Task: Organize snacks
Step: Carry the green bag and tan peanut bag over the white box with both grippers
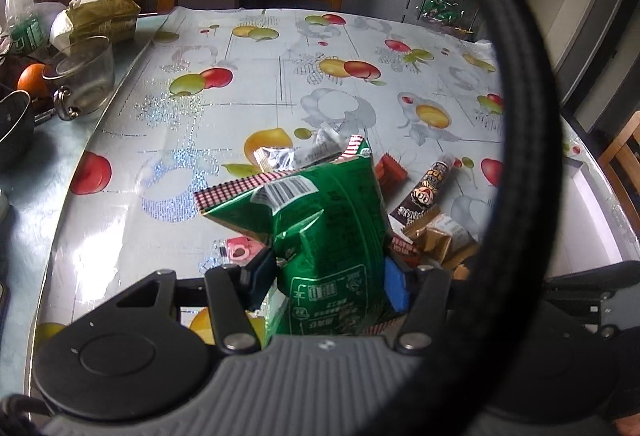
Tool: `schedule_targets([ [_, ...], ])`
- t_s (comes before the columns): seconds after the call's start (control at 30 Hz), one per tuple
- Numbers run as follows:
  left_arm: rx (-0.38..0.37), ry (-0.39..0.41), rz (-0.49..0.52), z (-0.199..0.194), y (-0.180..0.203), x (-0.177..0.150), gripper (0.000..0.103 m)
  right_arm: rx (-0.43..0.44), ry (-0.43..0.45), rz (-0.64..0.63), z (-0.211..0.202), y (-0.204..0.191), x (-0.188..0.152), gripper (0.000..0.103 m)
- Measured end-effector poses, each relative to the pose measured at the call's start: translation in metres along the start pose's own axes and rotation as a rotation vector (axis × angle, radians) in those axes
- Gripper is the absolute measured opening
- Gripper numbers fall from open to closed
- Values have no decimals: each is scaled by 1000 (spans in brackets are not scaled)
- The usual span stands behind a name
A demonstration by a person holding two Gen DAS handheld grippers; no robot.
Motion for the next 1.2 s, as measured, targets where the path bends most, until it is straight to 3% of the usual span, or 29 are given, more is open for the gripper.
schedule_targets([
  [0.77, -16, 51, 44, -8, 27, 17, 55, -139, 119, 28, -39, 27, 8, 51],
  [1.2, -79, 36, 119, -1, 66, 18, 55, -250, 186, 108, -67, 59, 0, 51],
])
Point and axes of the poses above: each gripper's, at about its wrist camera, not at the fingertips, and z roughly the way its jaws point, y to its right, x to its top, the point moved 8 cm from there along z, roughly the way its jaws point, and after that the axes turned 13 degrees about -z, right-handed, at the moved point
